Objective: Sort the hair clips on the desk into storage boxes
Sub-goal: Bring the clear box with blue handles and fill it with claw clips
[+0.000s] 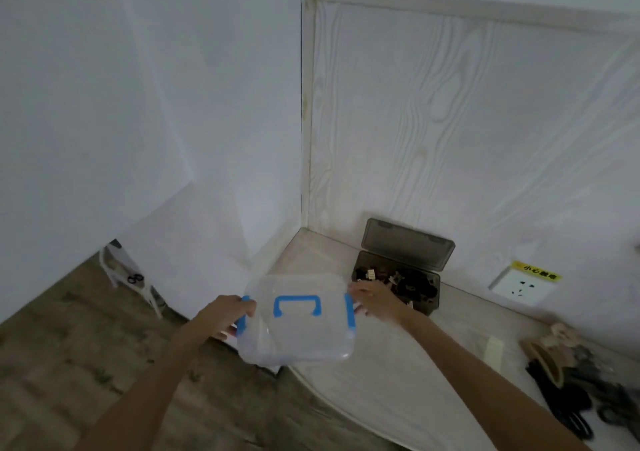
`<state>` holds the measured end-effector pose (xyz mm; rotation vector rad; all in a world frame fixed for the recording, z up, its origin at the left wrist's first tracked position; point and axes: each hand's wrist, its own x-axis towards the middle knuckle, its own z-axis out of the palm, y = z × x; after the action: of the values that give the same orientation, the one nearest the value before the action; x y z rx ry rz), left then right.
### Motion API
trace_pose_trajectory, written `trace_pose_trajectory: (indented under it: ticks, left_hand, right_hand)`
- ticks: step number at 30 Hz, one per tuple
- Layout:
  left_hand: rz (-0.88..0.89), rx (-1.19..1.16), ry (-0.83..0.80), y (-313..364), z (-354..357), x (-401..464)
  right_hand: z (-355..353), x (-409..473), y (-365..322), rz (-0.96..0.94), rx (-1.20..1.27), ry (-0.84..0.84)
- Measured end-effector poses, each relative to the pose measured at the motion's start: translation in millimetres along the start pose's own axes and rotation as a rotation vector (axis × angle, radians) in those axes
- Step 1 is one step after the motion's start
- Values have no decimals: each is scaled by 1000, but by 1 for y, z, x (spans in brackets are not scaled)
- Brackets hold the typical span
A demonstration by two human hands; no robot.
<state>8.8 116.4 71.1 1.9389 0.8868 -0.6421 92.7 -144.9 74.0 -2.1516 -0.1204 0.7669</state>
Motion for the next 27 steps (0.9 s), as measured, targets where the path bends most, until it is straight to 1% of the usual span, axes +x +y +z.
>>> trace_pose_trajectory:
  ticks: [1,3,6,8,10,12,14,16,19,21,23,24,25,27]
  left_hand:
    - [-9,14,-35,-2,3,-4]
    - [-10,-52,-62,-5,13,-10]
    - [24,-225,-51,-5,35,-11]
    - [65,-281,-30,-1,57,-11]
    - [135,-241,81,6,83,-12]
    - [223,-132,267,14,104,-16]
    - [288,-65,417,23,123,-20]
    - [316,-73,487,26,132,-22]
    - [315,-76,462,24,133,-19]
    - [282,-71,436,20,128,-16]
    - [231,-121,433,13,121,-13]
    - [220,-133,460,10,118,-13]
    - [238,-132,509,8,116,-15]
    - [345,-114,626,9,113,-24]
  right_hand:
    - [2,-3,7,23,-34,-14]
    - [3,-11,21,45,-26,-10]
    - [-8,-21,42,152,161,28]
    - [-21,-29,54,214,238,59]
    - [-35,-38,65,261,254,123]
    - [-46,-42,73,298,244,216]
    - [-55,-45,82,316,262,291]
    - [-57,-46,87,313,284,315]
    - [-59,-50,92,294,360,306]
    - [-61,-53,96,356,415,262]
    - [-63,-54,98,390,457,236]
    - [-64,-53,99,363,445,259]
    - [-65,-52,100,315,368,313]
    - [-66,-54,100,198,83,479]
